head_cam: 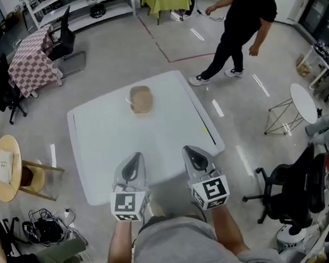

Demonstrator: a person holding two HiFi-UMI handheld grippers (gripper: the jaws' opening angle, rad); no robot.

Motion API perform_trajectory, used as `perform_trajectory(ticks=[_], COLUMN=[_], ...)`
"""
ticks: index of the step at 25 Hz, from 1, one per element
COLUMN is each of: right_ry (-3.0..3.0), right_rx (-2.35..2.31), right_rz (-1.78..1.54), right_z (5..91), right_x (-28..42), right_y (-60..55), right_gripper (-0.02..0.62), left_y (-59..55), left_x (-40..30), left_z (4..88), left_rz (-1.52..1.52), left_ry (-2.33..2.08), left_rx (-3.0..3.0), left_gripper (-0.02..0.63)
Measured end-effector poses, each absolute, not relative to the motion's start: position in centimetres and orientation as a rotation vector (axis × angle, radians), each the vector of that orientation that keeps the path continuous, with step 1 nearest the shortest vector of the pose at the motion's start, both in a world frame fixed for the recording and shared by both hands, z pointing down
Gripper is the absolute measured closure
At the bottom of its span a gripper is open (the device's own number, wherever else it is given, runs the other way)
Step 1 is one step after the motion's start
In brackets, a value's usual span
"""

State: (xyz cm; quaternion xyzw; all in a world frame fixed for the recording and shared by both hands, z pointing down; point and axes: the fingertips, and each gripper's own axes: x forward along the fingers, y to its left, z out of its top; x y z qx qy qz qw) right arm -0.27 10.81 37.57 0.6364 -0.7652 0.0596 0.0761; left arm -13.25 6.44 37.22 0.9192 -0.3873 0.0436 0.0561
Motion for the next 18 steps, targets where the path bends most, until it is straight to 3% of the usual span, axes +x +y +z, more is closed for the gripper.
perform_trajectory(ticks=[18], right_ry=[-2.198], right_rx=[1.949], right_rz=[0.174], right_z=[39.0], right_x=[-0.1], right_y=[5.1], right_gripper=[0.592], left_y=[-0.2], left_x=[-12.6], left_z=[39.7], left_rz=[0.119], left_ry=[-1.065], left_rx=[2.790], left_gripper=[0.594])
